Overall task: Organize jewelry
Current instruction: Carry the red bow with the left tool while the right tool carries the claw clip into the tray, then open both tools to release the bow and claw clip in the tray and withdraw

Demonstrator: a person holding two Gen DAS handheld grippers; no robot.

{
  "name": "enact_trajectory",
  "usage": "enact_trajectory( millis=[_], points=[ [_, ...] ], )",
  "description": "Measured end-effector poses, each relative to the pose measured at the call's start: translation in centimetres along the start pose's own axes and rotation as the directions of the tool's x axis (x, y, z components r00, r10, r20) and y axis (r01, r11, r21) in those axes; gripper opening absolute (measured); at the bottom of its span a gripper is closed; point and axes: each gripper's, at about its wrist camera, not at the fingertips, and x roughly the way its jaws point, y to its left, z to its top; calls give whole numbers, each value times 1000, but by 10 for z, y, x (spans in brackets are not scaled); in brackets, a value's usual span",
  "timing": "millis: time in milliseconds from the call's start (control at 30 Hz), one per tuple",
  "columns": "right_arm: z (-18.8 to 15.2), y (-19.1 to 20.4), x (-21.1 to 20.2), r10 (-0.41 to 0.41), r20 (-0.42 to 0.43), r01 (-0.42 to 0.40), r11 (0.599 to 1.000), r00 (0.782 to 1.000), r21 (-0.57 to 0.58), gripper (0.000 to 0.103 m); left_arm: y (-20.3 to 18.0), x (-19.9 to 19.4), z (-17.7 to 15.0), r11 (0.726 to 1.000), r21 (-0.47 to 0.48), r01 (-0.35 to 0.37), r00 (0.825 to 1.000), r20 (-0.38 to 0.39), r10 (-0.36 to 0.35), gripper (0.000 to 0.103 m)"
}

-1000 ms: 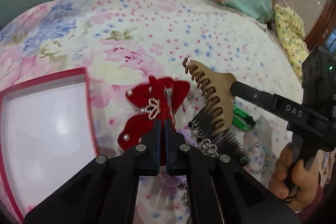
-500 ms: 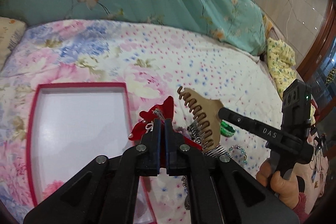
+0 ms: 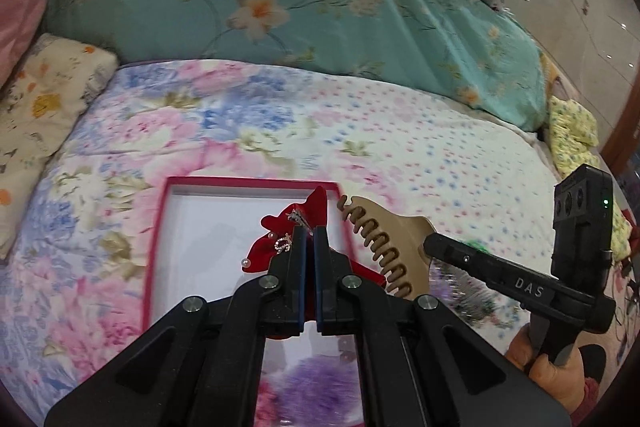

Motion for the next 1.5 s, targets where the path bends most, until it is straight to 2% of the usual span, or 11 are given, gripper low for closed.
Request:
enact_trajectory(
  millis=[233,500,700,1100,1333,1400,1500],
  points=[
    [1,18,47,2,-41,-3,1000,999,-21,4,33,17,1,997,-23,-78,997,0,78,1],
    [0,20,94,-33,-74,31,999,997,-22,4,47,45,-2,991,3,-137,991,2,137,1],
    [-1,19,113,-70,-85,66,997,994,-45,4,56,66,-11,991,-9,-136,990,-39,136,1],
    [1,23,124,-68,-113,60,995,991,-78,8,74,90,-28,990,-68,-121,985,-129,112,1],
    [2,22,125,-65,-127,57,996,990,-68,11,71,95,-30,991,-65,-118,982,-158,107,2],
    [2,21,126,-60,-138,52,997,989,-60,12,71,95,-29,990,-70,-121,980,-164,108,8],
    [2,21,123,-54,-140,47,998,989,-50,23,72,92,-29,989,-88,-118,980,-170,102,27]
  ],
)
